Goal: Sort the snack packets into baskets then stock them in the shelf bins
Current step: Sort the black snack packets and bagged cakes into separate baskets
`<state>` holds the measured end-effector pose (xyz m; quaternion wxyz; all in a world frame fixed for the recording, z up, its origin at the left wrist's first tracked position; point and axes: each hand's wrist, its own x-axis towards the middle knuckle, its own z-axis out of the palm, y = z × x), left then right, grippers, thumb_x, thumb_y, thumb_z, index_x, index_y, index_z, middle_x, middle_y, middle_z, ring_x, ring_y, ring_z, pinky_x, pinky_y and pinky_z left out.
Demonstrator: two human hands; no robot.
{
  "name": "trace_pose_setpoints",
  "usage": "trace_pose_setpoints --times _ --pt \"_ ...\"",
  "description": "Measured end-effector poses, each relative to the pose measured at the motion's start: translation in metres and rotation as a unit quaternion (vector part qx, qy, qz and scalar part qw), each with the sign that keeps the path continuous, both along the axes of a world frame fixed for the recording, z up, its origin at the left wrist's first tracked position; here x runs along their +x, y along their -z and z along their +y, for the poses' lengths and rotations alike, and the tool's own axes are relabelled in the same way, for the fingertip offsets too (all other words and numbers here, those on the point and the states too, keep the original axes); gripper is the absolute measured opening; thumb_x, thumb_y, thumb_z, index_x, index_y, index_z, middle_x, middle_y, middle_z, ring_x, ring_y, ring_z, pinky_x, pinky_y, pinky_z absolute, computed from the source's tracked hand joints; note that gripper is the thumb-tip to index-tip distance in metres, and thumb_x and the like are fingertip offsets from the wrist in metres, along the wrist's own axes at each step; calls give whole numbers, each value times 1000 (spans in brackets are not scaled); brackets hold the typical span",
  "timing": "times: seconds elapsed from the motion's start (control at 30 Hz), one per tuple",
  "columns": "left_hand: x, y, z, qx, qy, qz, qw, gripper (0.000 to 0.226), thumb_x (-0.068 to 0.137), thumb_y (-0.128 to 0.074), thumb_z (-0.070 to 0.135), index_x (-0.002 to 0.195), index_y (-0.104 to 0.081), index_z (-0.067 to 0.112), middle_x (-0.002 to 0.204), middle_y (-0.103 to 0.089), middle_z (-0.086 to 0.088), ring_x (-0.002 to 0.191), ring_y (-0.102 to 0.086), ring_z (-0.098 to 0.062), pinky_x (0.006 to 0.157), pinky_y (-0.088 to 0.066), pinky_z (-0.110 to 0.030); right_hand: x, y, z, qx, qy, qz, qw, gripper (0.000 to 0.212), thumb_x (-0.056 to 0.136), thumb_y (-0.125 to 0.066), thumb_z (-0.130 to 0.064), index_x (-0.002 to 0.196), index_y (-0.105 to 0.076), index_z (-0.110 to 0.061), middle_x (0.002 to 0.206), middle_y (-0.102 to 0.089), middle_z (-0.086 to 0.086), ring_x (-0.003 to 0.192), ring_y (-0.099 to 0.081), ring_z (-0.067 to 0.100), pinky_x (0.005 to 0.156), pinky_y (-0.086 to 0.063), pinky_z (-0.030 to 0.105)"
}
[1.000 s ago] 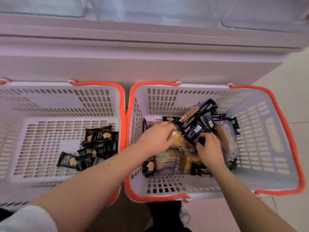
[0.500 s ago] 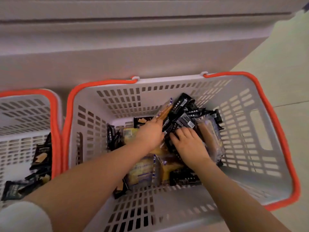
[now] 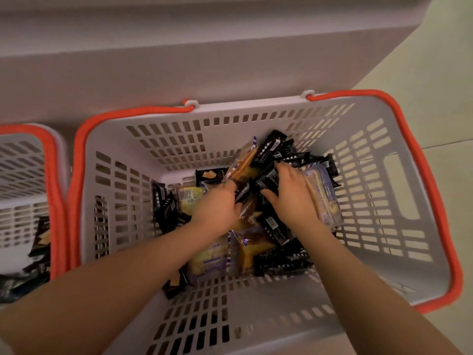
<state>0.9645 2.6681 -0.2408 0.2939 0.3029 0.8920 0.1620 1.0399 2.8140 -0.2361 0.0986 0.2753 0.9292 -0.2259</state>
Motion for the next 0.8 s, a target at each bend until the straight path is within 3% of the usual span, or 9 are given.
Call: trace_pose_setpoints --times 0.07,0.13,0.27,0.4,0.53,0.6,0.73,0.8 --pt "-1 -4 -11 21 4 -42 999 37 89 -53 26 123 -47 12 100 -63 -7 76 -61 -20 62 -54 -36 -1 5 -1 27 -11 -29 999 75 88 -61 -31 147 -19 -8 152 -25 13 140 -22 28 114 -20 36" --pt "0 -8 -17 40 32 -87 995 36 88 -54 24 122 -49 14 99 -64 -5 74 -59 -17 62 -52 -31 -1 6 0 72 -21 -57 996 82 84 -65 -37 146 -20 -8 147 -30 15 136 -26 31 111 -24 39" --pt "6 -9 -13 57 111 -109 986 40 89 -53 24 127 -48 14 117 -59 -6 97 -57 -19 77 -49 -28 5 -6 10 75 -17 -64 995 68 78 -71 -39 129 -41 -7 132 -42 14 122 -41 31 98 -37 38" --pt "11 -5 9 59 171 -34 983 47 93 -48 28 137 -41 12 129 -51 -7 117 -47 -23 91 -43 -33 28 -26 26 -16 37 -32 999 51 81 -69 -27 120 -41 -10 118 -52 11 101 -55 29 76 -45 33" --pt "7 1 37 46 212 57 975 41 94 -47 32 130 -45 12 122 -50 -7 116 -45 -23 93 -39 -35 51 -41 33 -101 51 -80 990 57 82 -69 -29 127 -38 -16 107 -64 8 87 -62 26 69 -48 35" --pt "3 4 47 38 228 97 968 43 93 -49 32 131 -43 13 127 -45 -7 120 -40 -24 95 -37 -35 60 -43 26 -112 25 -102 988 69 79 -71 -32 136 -33 -22 105 -62 2 91 -61 21 71 -44 30" --pt "2 7 61 -14 276 134 952 66 88 -57 35 142 -27 10 149 -21 -13 137 -19 -28 110 -24 -39 62 -33 7 -100 -30 -185 977 52 78 -70 -40 116 -49 -10 115 -58 10 104 -56 25 79 -46 31" --pt "2 6 67 -34 289 155 944 75 86 -60 38 144 -22 8 150 -20 -14 139 -19 -29 111 -23 -39 58 -29 3 -97 -40 -200 974 53 80 -68 -41 117 -49 -8 117 -55 12 106 -55 27 86 -48 37"
